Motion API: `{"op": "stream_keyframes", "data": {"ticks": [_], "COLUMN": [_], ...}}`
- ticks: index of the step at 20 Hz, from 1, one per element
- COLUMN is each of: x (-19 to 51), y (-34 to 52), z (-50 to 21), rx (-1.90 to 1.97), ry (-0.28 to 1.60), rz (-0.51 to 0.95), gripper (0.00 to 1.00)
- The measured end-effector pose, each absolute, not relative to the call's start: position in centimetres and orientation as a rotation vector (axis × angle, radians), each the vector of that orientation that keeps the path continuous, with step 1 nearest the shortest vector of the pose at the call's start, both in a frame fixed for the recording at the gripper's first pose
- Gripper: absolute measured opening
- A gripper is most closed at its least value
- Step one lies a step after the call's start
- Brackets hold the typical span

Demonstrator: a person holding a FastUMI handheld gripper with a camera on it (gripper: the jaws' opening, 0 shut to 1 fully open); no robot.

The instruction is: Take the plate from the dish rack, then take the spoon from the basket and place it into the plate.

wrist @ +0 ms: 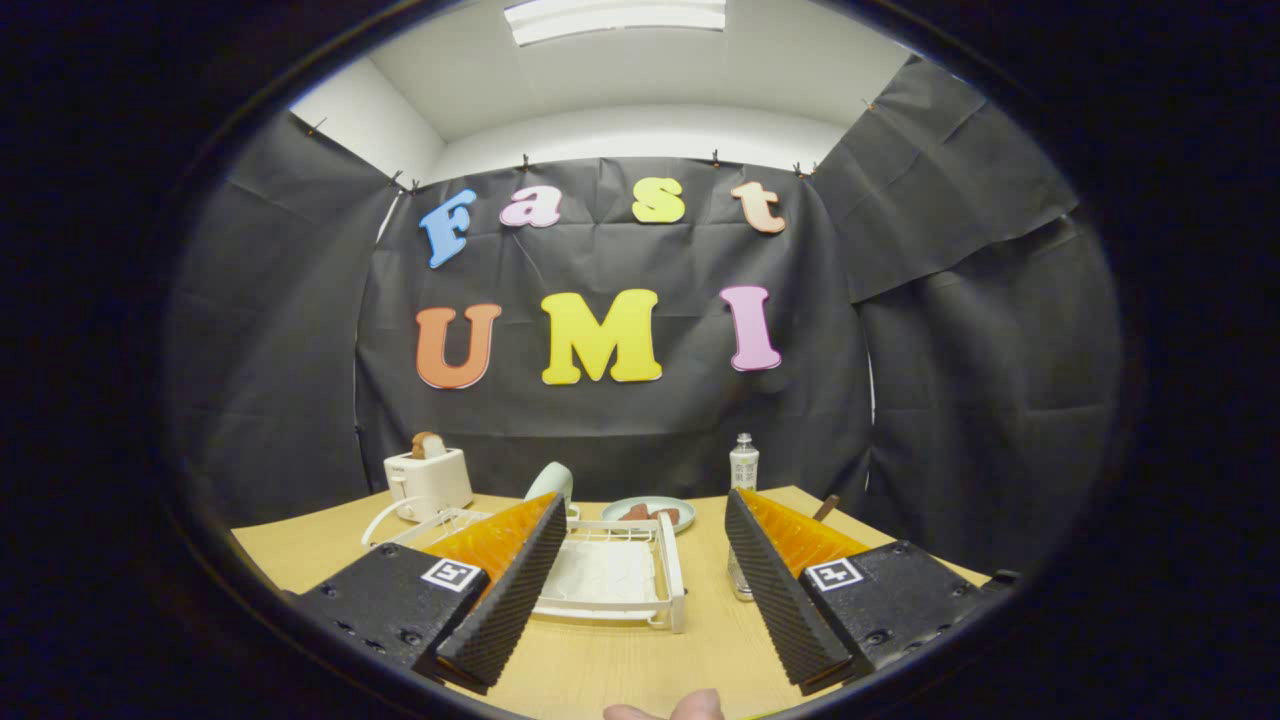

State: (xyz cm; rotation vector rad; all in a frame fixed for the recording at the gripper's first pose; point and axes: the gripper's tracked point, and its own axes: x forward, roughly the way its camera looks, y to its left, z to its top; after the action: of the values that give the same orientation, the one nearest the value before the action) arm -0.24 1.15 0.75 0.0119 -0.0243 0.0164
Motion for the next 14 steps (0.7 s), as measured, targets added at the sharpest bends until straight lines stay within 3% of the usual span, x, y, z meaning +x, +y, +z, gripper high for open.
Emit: {"op": "stream_keyframes", "data": {"ticks": [14], "x": [1.3], "y": [2.1], "z": [3.6], "rx": [0.016], "ry": [-0.029], "rz": [0.026], "gripper": [1.00]}}
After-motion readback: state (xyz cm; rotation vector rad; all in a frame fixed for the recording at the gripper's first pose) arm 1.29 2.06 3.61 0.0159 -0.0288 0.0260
